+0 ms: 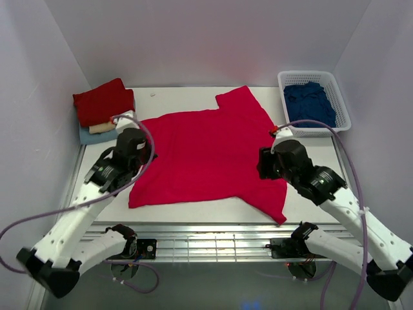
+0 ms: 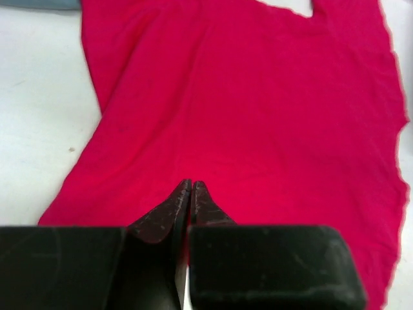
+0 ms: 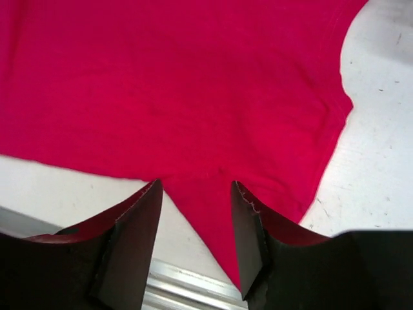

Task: Fold and stack the t-shirts
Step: Flatten the tshirt out

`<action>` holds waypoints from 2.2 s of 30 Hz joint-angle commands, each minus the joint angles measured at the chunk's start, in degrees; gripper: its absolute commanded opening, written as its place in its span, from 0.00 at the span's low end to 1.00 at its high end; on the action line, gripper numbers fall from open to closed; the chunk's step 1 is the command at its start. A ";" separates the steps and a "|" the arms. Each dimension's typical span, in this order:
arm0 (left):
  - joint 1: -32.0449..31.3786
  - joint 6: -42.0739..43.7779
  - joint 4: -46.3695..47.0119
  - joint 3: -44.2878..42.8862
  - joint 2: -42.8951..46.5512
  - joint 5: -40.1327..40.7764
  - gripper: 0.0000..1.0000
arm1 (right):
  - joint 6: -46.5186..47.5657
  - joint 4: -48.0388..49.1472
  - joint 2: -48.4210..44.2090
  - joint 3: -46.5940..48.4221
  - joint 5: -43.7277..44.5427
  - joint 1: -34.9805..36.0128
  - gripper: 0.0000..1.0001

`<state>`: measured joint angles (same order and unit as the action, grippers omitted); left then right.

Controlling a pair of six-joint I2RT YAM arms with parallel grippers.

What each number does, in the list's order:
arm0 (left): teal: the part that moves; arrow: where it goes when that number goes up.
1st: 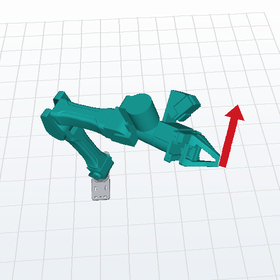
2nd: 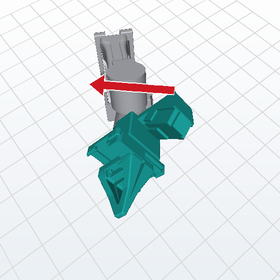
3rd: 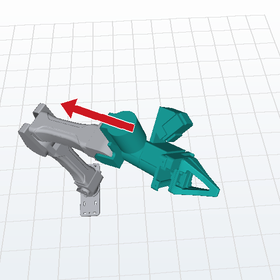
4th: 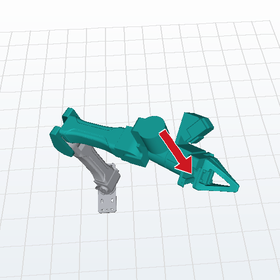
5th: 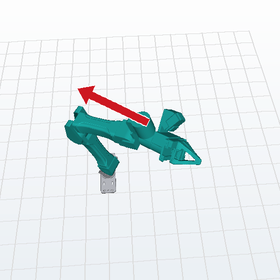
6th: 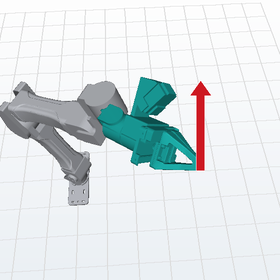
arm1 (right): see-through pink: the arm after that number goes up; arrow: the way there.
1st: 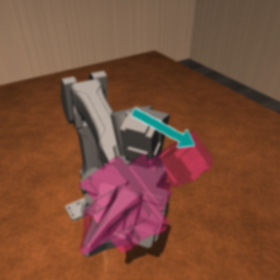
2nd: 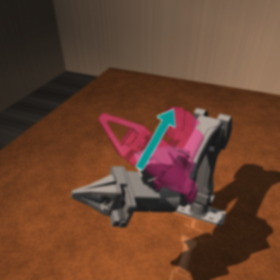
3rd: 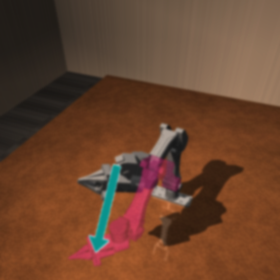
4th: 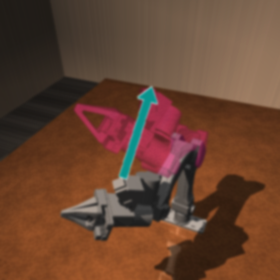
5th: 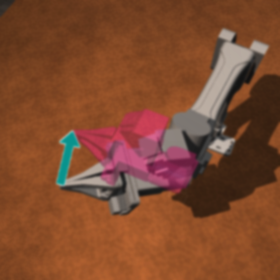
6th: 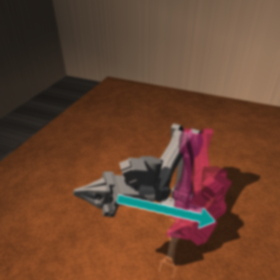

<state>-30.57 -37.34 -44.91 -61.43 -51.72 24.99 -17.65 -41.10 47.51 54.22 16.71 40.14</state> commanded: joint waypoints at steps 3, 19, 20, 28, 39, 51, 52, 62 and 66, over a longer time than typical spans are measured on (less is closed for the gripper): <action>-0.46 4.47 16.24 1.93 -18.66 -1.01 0.00 | 2.88 15.16 13.36 2.64 9.10 -0.15 0.14; 6.31 7.45 24.67 -6.51 -42.76 8.94 0.00 | 9.04 28.45 54.96 26.61 0.35 -15.61 0.08; 6.31 7.89 25.21 -6.60 -43.54 7.45 0.00 | 9.12 28.27 56.98 27.95 -0.88 -16.31 0.08; 6.40 9.48 25.48 -11.78 -49.44 5.41 0.00 | 9.74 26.08 72.37 39.81 -4.40 -20.98 0.08; 6.31 9.04 23.11 -9.15 -43.64 11.13 0.00 | 11.67 17.82 86.52 57.57 -2.83 -24.67 0.08; 9.64 8.87 18.19 -11.00 -42.58 12.89 0.00 | 11.67 9.99 92.24 62.33 0.69 -29.06 0.08; 10.00 8.69 18.19 -10.99 -42.76 12.28 0.00 | 11.59 9.47 92.33 62.33 0.87 -29.50 0.08; 15.01 9.39 20.90 -13.98 -50.74 6.04 0.00 | 12.73 8.67 92.33 62.41 -1.07 -34.69 0.08; 15.45 10.01 22.49 -17.66 -57.94 3.23 0.00 | 12.90 8.85 92.33 62.42 -2.11 -34.78 0.08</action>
<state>-15.38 -28.08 -24.12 -75.70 -106.24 31.64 -5.52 -29.08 138.12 115.74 14.72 5.93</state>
